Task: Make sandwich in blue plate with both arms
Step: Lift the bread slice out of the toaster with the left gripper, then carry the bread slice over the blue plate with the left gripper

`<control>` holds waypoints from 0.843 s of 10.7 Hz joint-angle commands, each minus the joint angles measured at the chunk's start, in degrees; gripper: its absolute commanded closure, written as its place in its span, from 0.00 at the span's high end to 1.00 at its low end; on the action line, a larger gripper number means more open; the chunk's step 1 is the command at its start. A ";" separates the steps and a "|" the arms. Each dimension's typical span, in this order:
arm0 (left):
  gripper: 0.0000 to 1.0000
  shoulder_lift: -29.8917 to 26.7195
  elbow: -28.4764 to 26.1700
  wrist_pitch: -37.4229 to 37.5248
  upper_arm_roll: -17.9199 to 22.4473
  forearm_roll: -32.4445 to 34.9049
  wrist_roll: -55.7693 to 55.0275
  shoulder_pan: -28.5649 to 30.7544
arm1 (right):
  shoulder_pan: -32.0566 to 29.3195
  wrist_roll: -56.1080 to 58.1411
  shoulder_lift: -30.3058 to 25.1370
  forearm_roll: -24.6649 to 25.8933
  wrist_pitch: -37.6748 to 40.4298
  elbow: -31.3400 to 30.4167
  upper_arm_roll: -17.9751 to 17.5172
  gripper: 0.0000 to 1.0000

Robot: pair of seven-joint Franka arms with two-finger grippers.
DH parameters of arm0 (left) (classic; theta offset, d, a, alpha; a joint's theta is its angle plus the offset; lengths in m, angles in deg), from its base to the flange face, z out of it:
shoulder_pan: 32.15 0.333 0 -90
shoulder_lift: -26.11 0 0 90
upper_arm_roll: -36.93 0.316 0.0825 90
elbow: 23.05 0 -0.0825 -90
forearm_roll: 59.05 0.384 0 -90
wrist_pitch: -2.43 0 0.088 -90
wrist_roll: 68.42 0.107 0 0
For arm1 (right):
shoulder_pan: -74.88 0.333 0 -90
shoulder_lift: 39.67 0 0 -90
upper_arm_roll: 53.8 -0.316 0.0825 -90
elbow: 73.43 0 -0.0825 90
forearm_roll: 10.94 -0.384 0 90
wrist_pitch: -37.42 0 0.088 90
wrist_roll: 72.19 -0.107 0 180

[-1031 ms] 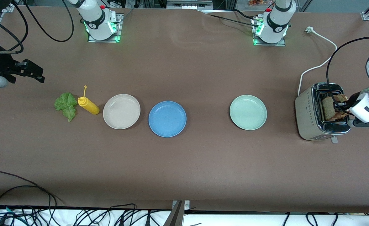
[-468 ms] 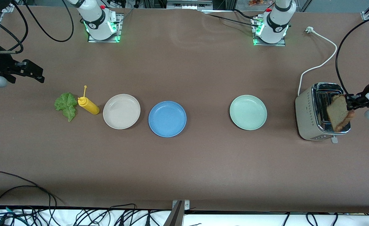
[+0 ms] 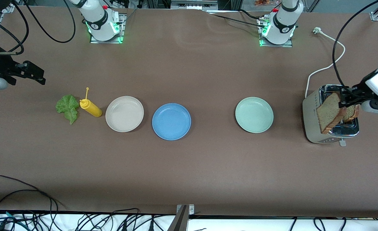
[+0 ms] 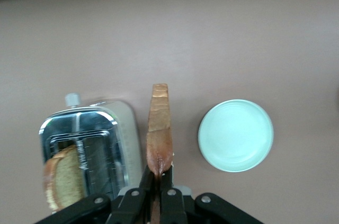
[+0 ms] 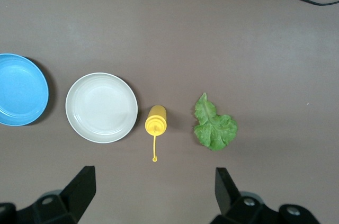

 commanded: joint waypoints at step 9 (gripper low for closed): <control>0.00 15.97 8.12 1.63 -24.28 -12.15 -28.70 -2.11 | 0.01 -0.43 -0.04 0.89 0.37 0.80 -0.13 1.00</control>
